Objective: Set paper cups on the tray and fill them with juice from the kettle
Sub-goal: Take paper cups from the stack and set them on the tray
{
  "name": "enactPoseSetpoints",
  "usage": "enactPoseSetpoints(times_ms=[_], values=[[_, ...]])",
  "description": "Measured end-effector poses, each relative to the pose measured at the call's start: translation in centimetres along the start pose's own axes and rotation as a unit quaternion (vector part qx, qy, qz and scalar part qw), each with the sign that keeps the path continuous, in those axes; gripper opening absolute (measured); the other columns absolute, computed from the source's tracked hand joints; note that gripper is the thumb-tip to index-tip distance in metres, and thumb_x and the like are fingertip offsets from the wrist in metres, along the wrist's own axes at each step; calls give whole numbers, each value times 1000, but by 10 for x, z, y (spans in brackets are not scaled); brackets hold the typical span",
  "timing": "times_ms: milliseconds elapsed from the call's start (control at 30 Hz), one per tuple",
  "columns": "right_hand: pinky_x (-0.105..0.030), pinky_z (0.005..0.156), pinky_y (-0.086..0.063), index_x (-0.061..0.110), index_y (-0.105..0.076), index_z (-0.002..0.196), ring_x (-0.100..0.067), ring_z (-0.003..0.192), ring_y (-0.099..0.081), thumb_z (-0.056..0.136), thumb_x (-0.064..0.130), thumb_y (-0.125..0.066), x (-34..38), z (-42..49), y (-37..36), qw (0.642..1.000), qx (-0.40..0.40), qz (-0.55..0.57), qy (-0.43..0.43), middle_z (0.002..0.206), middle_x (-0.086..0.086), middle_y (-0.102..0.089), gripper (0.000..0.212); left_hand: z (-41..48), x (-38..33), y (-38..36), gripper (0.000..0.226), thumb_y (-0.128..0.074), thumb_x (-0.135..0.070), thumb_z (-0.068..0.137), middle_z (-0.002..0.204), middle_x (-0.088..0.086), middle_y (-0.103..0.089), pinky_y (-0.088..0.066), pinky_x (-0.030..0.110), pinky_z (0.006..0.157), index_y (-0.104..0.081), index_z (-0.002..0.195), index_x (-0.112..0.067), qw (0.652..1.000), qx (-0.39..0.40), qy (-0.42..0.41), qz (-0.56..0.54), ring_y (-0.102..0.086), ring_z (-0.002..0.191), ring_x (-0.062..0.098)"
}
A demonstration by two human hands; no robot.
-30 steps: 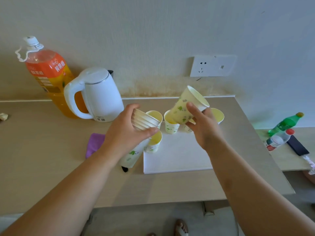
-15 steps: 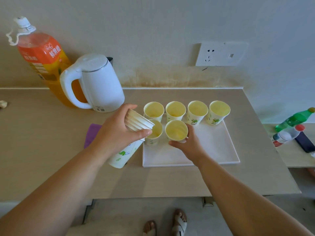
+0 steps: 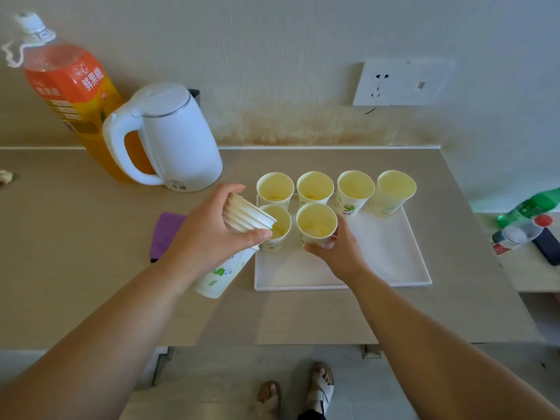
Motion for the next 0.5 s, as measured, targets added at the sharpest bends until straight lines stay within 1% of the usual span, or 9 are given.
enactPoseSetpoints(times_ms=[100, 167, 200, 267, 333, 367, 400, 433, 500], values=[[-35, 95, -47, 21, -41, 135, -11, 111, -55, 59, 15, -89, -5, 1, 1, 999, 34, 10, -9, 121, 10, -56, 90, 0, -3, 0, 84, -85, -38, 65, 114, -16, -46, -29, -8, 69, -40, 136, -30, 1000, -8, -4, 1, -43, 100, 2], [-43, 103, -43, 22, -30, 144, -13, 122, -47, 54, 26, -91, -9, -5, 6, 998, 48, 21, -40, 136, 7, -47, 109, -1, -5, 0, 86, -87, -36, 62, 115, -15, -47, -29, -7, 68, -41, 133, -25, 1000, -18, -9, 2, -44, 101, 2], [-43, 106, -41, 23, -26, 147, -13, 125, -43, 57, 30, -90, -8, -10, 12, 997, 38, 20, -57, 142, 6, -41, 111, 0, -6, 1, 84, -88, -36, 60, 115, -14, -49, -30, -6, 67, -41, 130, -24, 1000, -22, -11, 4, -45, 101, 3], [-40, 107, -39, 22, -29, 146, -11, 124, -41, 68, 35, -83, 2, -20, 29, 999, -14, 2, -51, 144, 6, -37, 96, 0, -10, 1, 81, -88, -37, 59, 114, -12, -51, -31, -5, 66, -42, 125, -24, 999, -27, -16, 11, -47, 99, 4], [-35, 104, -40, 26, -42, 136, -9, 121, -44, 74, 50, -73, 31, -33, 44, 995, -88, -34, 19, 134, 11, -44, 73, 1, -15, 2, 81, -89, -37, 58, 113, -11, -52, -32, -4, 67, -44, 125, -26, 999, -29, -25, 14, -48, 99, 4], [-30, 100, -42, 30, -48, 127, -6, 117, -47, 75, 57, -69, 53, -39, 49, 991, -114, -40, 64, 125, 14, -49, 63, 1, -18, 2, 81, -89, -37, 58, 114, -12, -52, -33, -3, 69, -45, 126, -26, 999, -31, -29, 11, -48, 100, 4], [-21, 94, -42, 34, -52, 118, 0, 111, -49, 75, 59, -66, 77, -43, 49, 987, -117, -33, 105, 117, 17, -53, 52, 1, -21, 1, 82, -89, -36, 58, 113, -13, -52, -34, 0, 71, -46, 126, -26, 999, -30, -34, 9, -48, 101, 3], [-13, 88, -40, 37, -55, 110, 5, 105, -50, 75, 58, -63, 101, -46, 44, 986, -94, -18, 134, 110, 21, -55, 42, 1, -25, 0, 82, -89, -35, 58, 112, -14, -53, -36, 3, 73, -47, 127, -26, 999, -29, -43, 8, -49, 101, 3], [-7, 82, -38, 42, -58, 99, 6, 101, -51, 74, 58, -59, 142, -49, 26, 984, -6, -18, 175, 103, 22, -59, 30, 2, -34, -3, 82, -89, -35, 57, 111, -14, -54, -38, 12, 77, -49, 127, -25, 998, -32, -58, 11, -51, 101, 5]])
Point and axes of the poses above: each hand's wrist, its own z-axis towards the middle knuckle, its own y-axis out of the back of the hand, x = y × z, the point moved 7 cm from there along z, towards the middle knuckle
